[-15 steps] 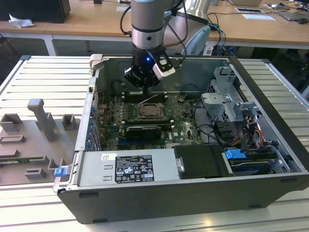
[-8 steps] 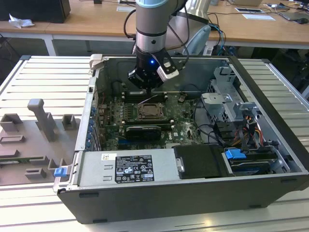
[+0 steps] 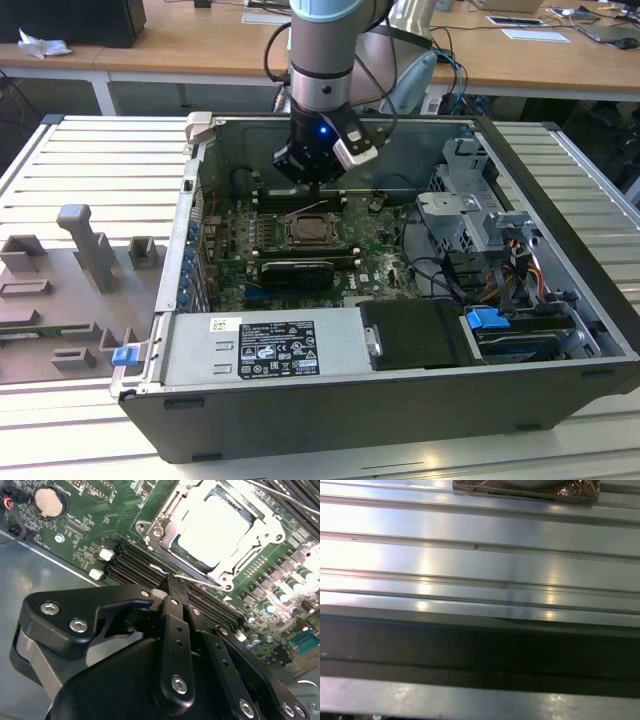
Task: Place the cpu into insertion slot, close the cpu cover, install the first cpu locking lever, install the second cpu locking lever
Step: 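Install the first cpu locking lever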
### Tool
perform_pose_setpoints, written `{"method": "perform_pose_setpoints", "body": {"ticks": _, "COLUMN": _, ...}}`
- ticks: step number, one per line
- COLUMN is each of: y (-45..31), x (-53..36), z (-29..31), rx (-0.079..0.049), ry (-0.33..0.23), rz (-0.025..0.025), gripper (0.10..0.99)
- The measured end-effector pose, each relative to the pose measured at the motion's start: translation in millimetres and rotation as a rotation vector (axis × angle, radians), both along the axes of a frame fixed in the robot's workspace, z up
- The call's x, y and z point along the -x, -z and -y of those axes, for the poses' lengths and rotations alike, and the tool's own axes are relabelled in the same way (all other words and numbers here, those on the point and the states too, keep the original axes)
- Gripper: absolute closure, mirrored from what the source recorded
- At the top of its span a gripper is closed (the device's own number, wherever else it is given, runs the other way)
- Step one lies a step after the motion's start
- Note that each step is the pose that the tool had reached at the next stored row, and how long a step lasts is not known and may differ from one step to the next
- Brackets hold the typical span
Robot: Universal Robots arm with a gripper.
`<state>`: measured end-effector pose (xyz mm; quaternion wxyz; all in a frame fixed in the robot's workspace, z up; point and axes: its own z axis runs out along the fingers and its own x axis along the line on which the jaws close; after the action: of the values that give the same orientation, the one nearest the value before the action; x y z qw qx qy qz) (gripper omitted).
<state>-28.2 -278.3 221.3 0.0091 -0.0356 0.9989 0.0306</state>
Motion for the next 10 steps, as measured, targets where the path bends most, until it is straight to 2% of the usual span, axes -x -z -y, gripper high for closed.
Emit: {"method": "perform_pose_setpoints", "body": {"ticks": 10, "y": 7.9, "x": -7.4, "z": 0.5, "rx": 0.0, "ry": 0.0, "rz": 0.0, "gripper": 0.98}}
